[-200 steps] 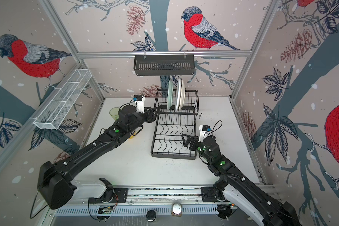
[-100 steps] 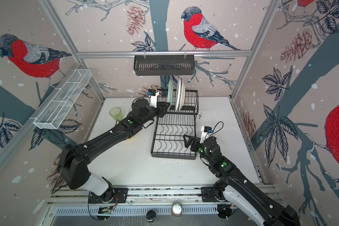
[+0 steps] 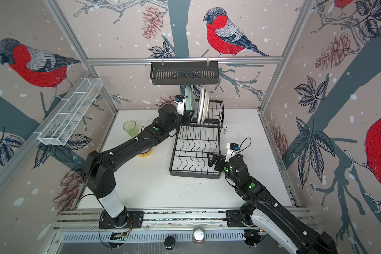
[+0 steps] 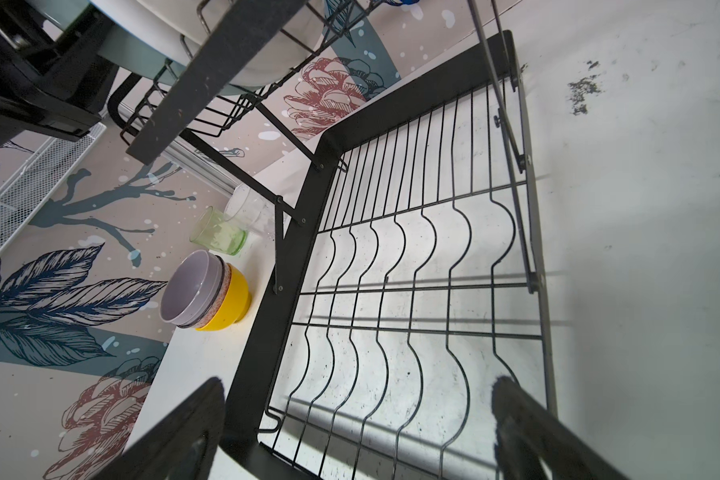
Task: Unload the mixed dishes from the dish rack
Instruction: 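Reach the left gripper up to the plates in the upper rack, then close the left gripper on the rim of the mint floral plate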
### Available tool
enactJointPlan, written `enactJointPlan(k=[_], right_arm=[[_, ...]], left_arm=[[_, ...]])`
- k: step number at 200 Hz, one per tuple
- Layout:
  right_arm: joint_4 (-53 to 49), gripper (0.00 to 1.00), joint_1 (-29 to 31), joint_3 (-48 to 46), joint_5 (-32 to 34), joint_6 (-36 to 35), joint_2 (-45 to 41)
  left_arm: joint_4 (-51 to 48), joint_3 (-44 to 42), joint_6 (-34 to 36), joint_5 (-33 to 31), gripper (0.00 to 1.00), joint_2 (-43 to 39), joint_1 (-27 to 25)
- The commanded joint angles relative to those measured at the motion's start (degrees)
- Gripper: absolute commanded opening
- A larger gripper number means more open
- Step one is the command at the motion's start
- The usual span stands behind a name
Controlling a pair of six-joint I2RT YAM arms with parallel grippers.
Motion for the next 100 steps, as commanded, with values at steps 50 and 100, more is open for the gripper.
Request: enactJointPlan(k=[50, 100], right_arm=[[0.71, 1.0, 0.04, -1.75, 1.25, 0.9, -2.43], [0.37, 0.99, 0.01, -2.18, 1.31, 0.95, -2.99]], left_arm=[[-2.49, 3.5, 1.92, -0.78, 0.09, 1.69, 0.12], [-5.5, 7.56, 3.93, -1.87, 0.0, 3.61, 0.07]])
